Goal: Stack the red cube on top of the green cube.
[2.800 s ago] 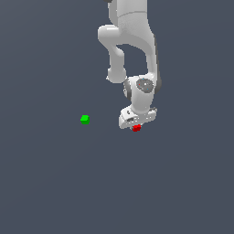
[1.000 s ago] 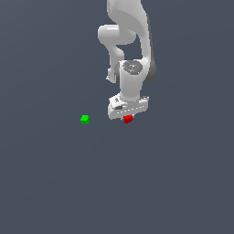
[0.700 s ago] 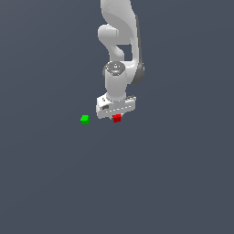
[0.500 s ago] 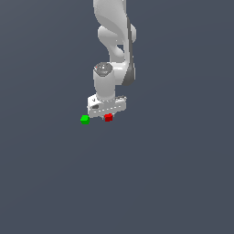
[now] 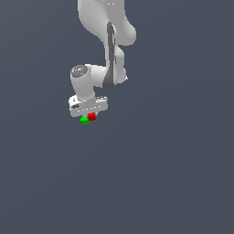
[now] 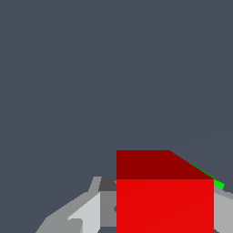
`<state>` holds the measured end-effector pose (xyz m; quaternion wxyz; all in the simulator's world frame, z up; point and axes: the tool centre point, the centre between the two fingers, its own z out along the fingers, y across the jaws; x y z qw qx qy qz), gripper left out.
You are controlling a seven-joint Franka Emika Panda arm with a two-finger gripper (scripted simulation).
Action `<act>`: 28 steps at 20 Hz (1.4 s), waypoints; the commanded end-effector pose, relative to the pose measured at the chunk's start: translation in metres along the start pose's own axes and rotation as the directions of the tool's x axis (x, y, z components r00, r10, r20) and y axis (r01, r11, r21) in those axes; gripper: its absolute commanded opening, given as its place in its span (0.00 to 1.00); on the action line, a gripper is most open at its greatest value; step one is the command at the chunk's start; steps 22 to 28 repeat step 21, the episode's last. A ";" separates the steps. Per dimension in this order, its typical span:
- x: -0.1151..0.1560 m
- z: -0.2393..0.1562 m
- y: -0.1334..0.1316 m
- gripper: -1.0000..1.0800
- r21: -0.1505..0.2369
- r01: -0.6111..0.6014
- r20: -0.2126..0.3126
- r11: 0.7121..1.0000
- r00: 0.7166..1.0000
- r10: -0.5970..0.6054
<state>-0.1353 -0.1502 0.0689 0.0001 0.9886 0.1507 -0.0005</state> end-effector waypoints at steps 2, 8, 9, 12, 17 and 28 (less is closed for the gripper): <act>-0.010 0.004 0.020 0.00 -0.001 0.003 -0.001 1.000 1.000 -0.003; -0.020 0.009 0.040 0.00 -0.001 0.003 -0.001 1.000 1.000 -0.003; -0.020 0.009 0.041 0.00 -0.001 0.003 -0.001 1.000 1.000 -0.003; -0.021 0.009 0.043 0.96 0.000 0.002 -0.001 1.000 1.000 -0.002; -0.021 0.009 0.043 0.96 0.000 0.002 -0.001 1.000 1.000 -0.002; -0.021 0.009 0.043 0.96 0.000 0.002 -0.001 1.000 1.000 -0.002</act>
